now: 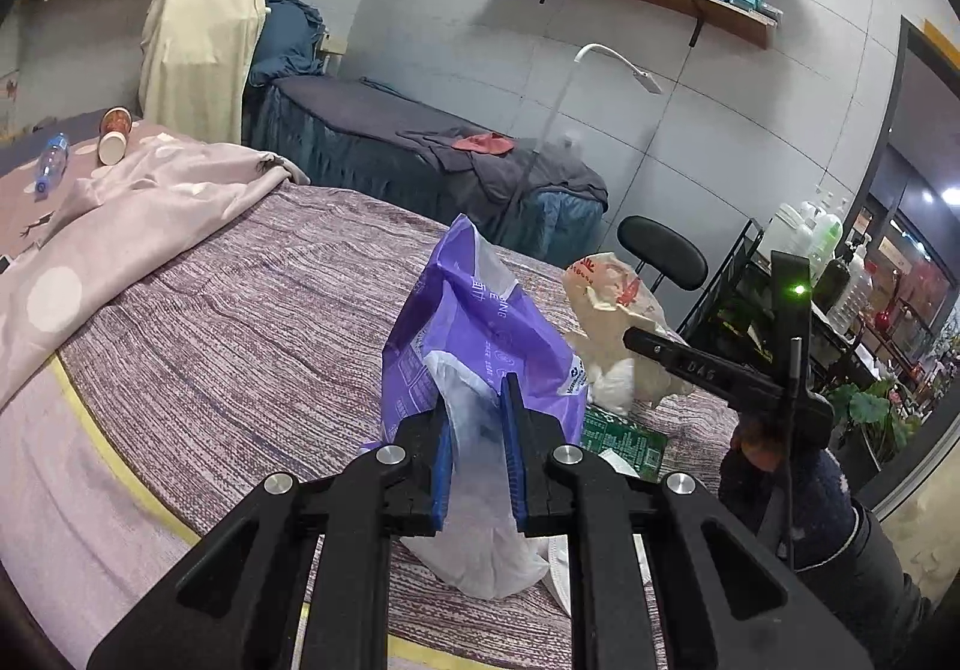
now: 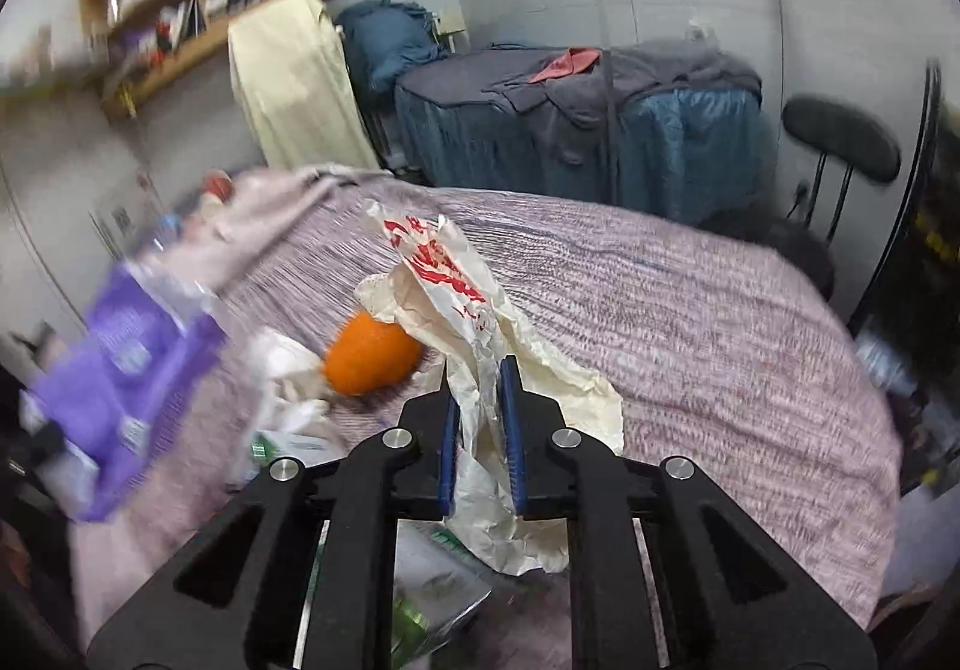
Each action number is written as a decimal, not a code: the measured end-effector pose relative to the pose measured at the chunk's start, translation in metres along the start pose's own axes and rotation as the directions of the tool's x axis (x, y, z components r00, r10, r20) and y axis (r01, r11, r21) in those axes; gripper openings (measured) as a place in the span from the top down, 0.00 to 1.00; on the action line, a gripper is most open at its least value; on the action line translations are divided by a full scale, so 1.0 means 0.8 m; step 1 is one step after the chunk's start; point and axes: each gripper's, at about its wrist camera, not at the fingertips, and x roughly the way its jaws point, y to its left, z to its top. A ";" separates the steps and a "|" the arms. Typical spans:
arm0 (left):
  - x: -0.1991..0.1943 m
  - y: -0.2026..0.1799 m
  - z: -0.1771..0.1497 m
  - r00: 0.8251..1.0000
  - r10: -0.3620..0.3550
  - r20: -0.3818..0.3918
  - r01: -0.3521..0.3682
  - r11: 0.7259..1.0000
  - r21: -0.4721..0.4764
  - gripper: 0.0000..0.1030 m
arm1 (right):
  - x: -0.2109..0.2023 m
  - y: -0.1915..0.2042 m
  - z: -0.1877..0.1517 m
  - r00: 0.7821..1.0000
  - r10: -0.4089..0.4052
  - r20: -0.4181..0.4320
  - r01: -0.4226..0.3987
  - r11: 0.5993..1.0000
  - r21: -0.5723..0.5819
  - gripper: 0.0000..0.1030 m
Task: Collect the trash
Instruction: 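Carry the white-red bag into the bin and open the right tool while the left holds the purple pack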
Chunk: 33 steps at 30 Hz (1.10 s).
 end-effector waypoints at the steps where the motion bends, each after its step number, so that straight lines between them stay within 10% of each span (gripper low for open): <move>1: -0.004 -0.002 -0.002 1.000 -0.005 0.005 0.005 1.000 -0.004 0.86 | -0.013 -0.007 -0.001 0.999 0.031 0.010 -0.031 0.999 0.036 0.86; 10: -0.042 -0.045 -0.020 0.997 -0.065 0.043 0.064 0.998 0.028 0.86 | -0.147 -0.030 -0.027 0.983 0.099 0.157 -0.114 0.989 0.091 0.86; 33: -0.029 -0.231 -0.104 0.942 -0.310 -0.127 0.330 0.923 0.198 0.86 | -0.329 -0.162 -0.241 0.951 -0.281 0.128 0.235 0.927 0.290 0.86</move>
